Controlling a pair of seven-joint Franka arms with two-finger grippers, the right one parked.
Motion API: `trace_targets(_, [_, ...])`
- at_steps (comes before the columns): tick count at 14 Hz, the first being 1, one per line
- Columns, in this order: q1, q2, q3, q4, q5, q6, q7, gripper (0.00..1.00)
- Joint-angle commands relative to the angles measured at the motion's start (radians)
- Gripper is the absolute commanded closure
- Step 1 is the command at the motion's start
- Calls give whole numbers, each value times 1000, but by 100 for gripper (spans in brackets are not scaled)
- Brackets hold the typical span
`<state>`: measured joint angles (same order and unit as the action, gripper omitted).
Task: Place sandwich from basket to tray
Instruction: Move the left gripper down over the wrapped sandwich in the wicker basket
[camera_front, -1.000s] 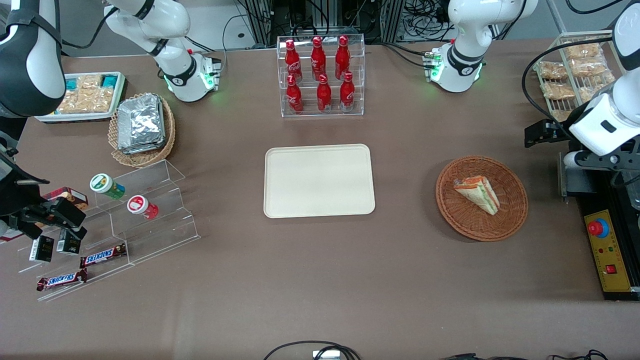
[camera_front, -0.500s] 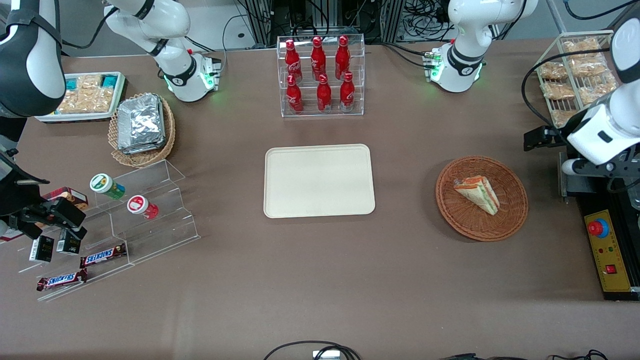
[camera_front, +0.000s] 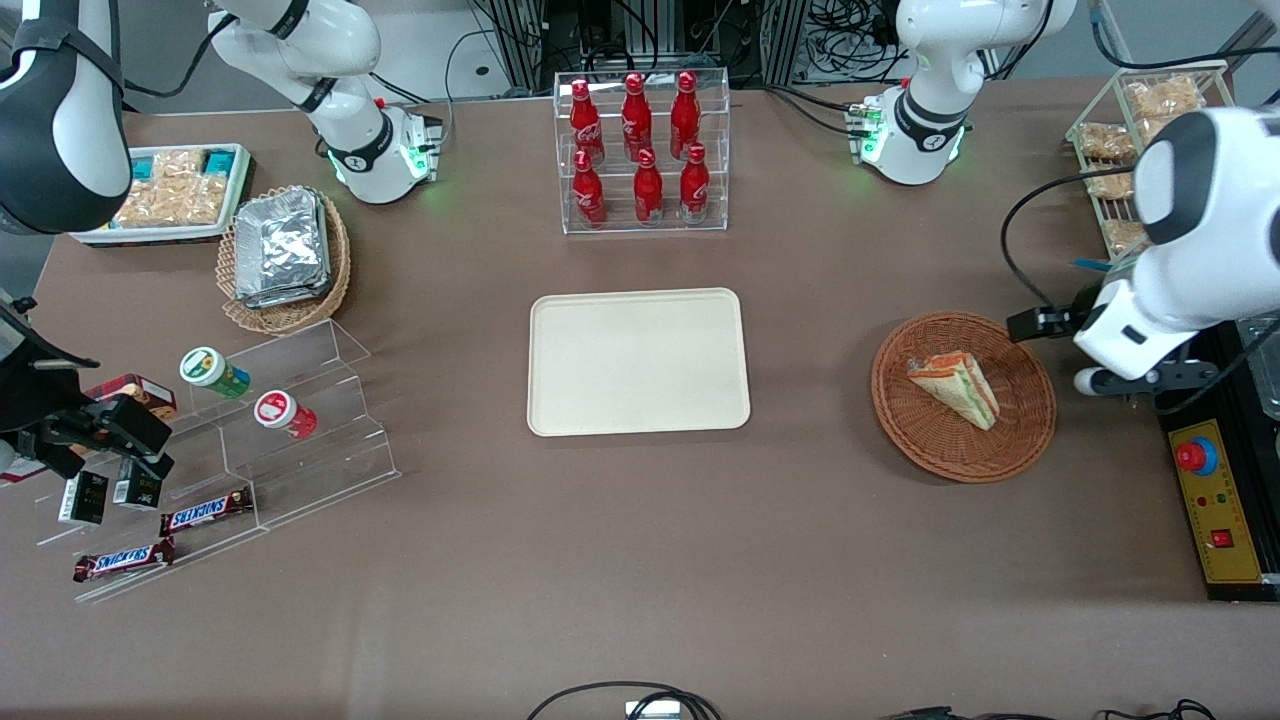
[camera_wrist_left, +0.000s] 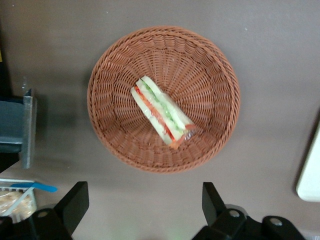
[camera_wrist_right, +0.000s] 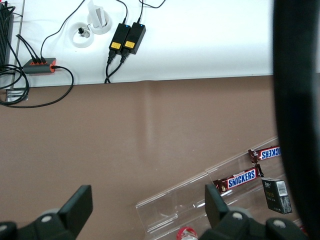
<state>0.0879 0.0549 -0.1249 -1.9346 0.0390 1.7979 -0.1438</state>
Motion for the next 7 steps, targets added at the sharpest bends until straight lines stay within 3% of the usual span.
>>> trace_targets(1, [-5,-82,5,-180,13,157,-113,0])
trace_targets(7, [-7,-50,5,-346,15,424,-348,0])
